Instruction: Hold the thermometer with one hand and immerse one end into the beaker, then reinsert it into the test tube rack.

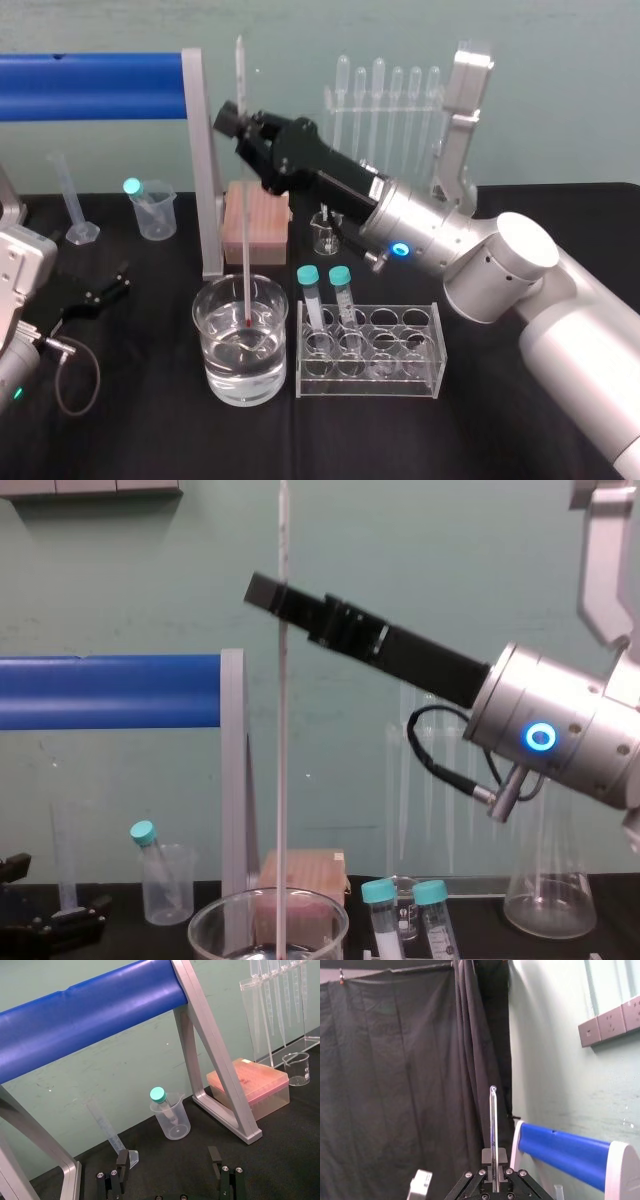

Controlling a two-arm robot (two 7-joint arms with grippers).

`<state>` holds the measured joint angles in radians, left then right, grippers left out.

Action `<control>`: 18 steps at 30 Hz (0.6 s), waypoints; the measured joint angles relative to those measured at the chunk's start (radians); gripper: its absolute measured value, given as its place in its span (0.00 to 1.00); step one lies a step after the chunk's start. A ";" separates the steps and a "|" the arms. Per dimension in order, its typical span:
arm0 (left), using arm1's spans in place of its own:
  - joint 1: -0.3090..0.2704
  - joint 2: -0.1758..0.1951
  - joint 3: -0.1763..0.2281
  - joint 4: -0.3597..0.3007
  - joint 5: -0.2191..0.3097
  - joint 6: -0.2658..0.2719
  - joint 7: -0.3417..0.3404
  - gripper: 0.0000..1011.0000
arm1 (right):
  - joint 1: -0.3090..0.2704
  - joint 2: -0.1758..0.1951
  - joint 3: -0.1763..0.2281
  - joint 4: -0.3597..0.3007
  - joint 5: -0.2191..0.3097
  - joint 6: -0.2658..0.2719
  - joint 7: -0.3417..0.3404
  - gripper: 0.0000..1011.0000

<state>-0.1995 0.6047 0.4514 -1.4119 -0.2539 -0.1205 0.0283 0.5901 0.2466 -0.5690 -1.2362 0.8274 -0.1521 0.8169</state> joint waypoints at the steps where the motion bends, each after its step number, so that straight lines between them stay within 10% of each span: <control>1: 0.000 0.000 0.000 0.000 0.000 0.000 0.000 1.00 | 0.003 -0.002 -0.006 0.012 -0.007 -0.005 0.007 0.06; 18: 0.000 0.000 0.000 0.000 0.000 0.000 0.000 1.00 | 0.012 -0.022 -0.036 0.085 -0.049 -0.047 0.076 0.06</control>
<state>-0.1995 0.6047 0.4514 -1.4120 -0.2539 -0.1205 0.0283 0.6022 0.2248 -0.6046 -1.1508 0.7780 -0.1995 0.8926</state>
